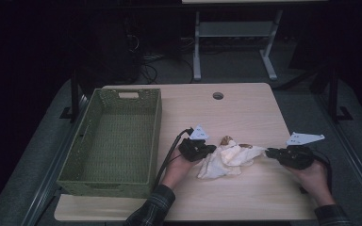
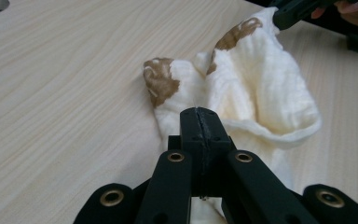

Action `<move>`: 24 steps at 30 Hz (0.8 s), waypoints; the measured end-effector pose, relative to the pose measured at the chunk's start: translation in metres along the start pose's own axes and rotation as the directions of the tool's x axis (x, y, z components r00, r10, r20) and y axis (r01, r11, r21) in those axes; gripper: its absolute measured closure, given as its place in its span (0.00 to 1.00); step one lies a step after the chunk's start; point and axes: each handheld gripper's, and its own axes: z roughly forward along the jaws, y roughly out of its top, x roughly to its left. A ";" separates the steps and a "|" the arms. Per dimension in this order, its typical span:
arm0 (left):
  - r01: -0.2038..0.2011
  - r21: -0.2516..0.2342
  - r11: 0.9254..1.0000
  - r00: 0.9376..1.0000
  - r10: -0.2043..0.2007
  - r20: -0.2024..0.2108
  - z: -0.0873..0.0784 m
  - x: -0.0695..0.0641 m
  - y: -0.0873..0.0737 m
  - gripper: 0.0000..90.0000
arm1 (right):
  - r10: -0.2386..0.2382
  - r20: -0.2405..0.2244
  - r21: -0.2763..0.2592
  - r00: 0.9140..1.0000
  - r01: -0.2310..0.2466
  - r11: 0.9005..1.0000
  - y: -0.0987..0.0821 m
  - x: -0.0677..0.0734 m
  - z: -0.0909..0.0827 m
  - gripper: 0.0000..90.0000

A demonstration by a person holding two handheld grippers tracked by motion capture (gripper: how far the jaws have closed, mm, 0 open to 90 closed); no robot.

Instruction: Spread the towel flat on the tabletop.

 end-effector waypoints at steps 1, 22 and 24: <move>0.009 0.011 1.000 1.000 -0.009 0.002 0.003 0.001 -0.002 0.89 | 0.003 -0.004 0.002 1.000 -0.003 1.000 -0.001 -0.001 0.002 0.90; 0.001 0.006 1.000 1.000 -0.001 -0.013 -0.002 -0.002 0.002 1.00 | -0.016 0.011 0.027 1.000 0.016 1.000 -0.005 -0.001 0.003 0.90; 0.015 -0.020 1.000 0.999 -0.015 -0.037 -0.009 0.000 0.004 1.00 | -0.012 0.013 0.022 1.000 0.012 1.000 -0.004 -0.002 0.002 0.90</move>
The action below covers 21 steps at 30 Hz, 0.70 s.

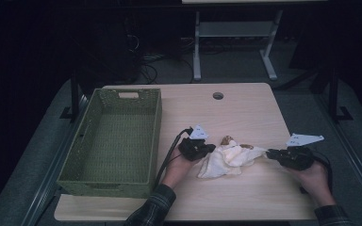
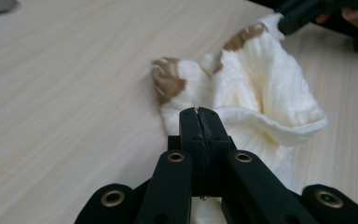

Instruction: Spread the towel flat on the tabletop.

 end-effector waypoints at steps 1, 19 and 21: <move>0.007 -0.011 1.000 1.000 -0.007 -0.005 -0.004 0.001 0.002 1.00 | 0.007 -0.001 -0.013 1.000 -0.007 1.000 0.001 0.000 -0.002 0.90; 0.070 -0.154 0.986 0.960 -0.109 -0.257 -0.034 0.030 0.036 1.00 | 0.004 -0.011 -0.110 1.000 -0.005 0.994 0.042 -0.035 -0.023 0.91; 0.072 -0.148 0.986 0.950 -0.113 -0.291 -0.032 0.036 0.040 1.00 | 0.012 -0.017 -0.113 1.000 -0.014 0.993 0.045 -0.040 -0.019 0.91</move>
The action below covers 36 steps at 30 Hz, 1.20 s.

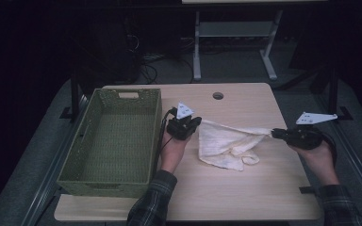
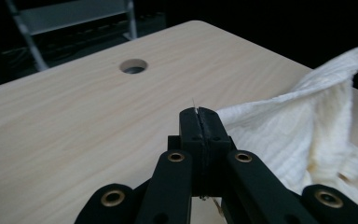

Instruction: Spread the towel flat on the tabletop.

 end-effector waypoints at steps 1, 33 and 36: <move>-0.001 -0.001 1.000 1.000 0.001 -0.014 0.002 0.001 0.000 1.00 | 0.004 -0.001 0.001 1.000 -0.004 1.000 0.002 -0.003 0.004 0.91; -0.050 0.140 0.989 0.995 0.037 0.097 0.013 -0.022 -0.029 0.73 | 0.045 -0.025 0.028 0.999 -0.044 0.999 0.004 -0.003 0.035 0.83; -0.052 0.139 0.989 0.991 0.033 0.133 0.008 -0.032 -0.035 0.73 | 0.047 -0.051 0.030 0.998 -0.046 0.998 0.004 -0.001 0.042 0.90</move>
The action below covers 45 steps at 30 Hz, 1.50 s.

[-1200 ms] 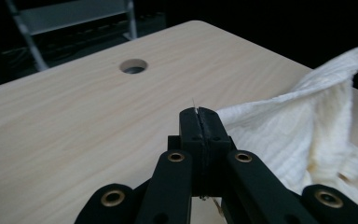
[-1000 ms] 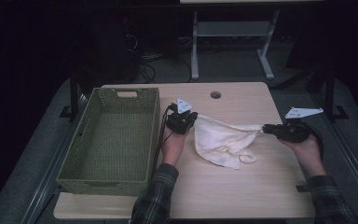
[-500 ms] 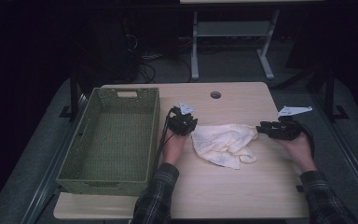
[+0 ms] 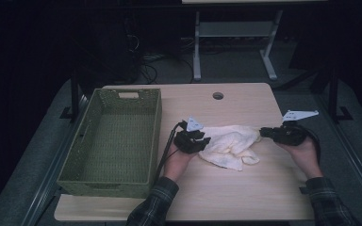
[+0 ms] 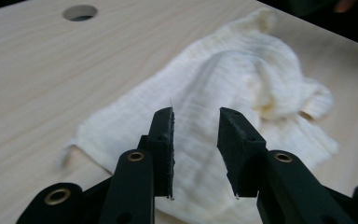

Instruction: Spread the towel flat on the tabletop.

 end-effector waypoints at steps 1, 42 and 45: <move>-0.004 0.002 1.000 1.000 0.004 0.007 -0.001 -0.003 -0.002 0.73 | -0.002 -0.005 0.007 1.000 0.002 1.000 0.000 0.001 0.004 0.92; -0.172 0.074 0.982 0.959 0.150 0.239 0.056 -0.079 -0.012 0.71 | -0.052 -0.132 0.088 0.990 0.064 0.994 -0.040 0.061 0.003 0.90; -0.187 0.080 0.979 0.956 0.163 0.243 0.064 -0.086 -0.014 0.71 | -0.077 -0.134 0.108 0.988 0.092 0.990 -0.040 0.068 0.010 0.89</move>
